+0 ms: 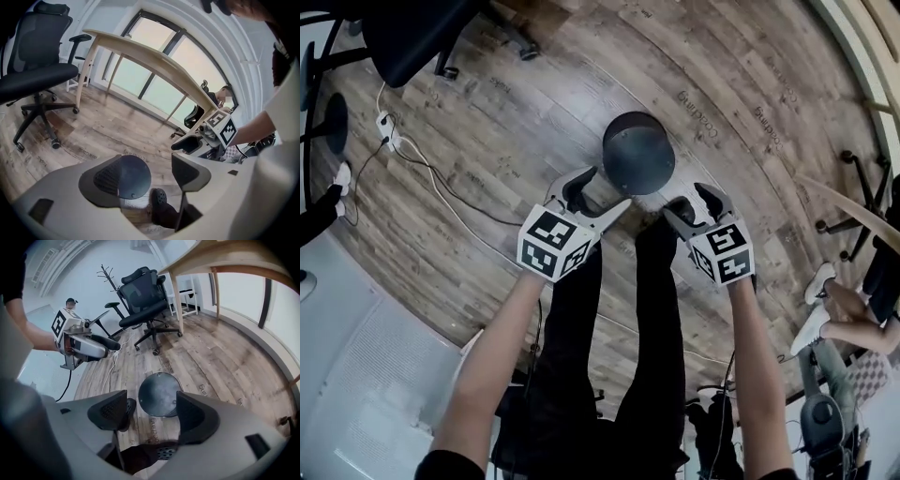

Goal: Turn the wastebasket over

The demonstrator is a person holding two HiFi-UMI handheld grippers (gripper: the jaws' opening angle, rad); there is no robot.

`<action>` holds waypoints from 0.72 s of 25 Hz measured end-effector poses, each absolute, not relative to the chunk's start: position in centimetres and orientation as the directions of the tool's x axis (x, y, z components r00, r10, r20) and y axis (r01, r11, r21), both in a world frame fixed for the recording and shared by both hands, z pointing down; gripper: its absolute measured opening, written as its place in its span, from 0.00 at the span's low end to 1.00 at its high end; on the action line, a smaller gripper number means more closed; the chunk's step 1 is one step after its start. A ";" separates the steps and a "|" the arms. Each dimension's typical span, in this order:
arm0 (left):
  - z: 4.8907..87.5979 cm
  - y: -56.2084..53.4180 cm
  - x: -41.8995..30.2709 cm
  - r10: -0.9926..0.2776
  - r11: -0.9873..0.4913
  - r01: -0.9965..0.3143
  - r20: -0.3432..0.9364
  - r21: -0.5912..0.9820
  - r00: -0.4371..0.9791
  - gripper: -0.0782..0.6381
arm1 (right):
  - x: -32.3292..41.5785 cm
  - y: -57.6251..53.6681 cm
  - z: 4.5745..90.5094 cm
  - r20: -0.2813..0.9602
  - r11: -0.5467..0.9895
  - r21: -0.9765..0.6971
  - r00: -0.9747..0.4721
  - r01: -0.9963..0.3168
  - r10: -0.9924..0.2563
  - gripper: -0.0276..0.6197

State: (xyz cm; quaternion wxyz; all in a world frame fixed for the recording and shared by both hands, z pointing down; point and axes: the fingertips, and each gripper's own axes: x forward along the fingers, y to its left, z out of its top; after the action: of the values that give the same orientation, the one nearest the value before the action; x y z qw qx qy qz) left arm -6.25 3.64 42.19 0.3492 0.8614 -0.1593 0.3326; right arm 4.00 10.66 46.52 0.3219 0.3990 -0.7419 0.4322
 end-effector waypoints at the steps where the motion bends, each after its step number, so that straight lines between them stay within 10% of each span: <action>1: 43.3 3.5 -6.2 -0.049 -0.709 -0.505 0.679 0.493 0.733 0.58 | 4.1 10.4 47.8 0.826 0.311 -0.380 -0.471 -0.871 -0.309 0.53; 18: 59.2 2.6 -8.1 0.029 -0.643 -0.553 0.738 0.531 0.675 0.66 | 4.0 8.9 62.0 0.854 0.247 -0.419 -0.472 -0.874 -0.219 0.56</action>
State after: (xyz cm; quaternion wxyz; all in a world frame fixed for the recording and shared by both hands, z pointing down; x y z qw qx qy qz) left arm -8.10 2.65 59.25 0.3918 0.8269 -0.1584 0.3709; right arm 3.98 8.91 61.96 0.3417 0.3839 -0.7117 0.4789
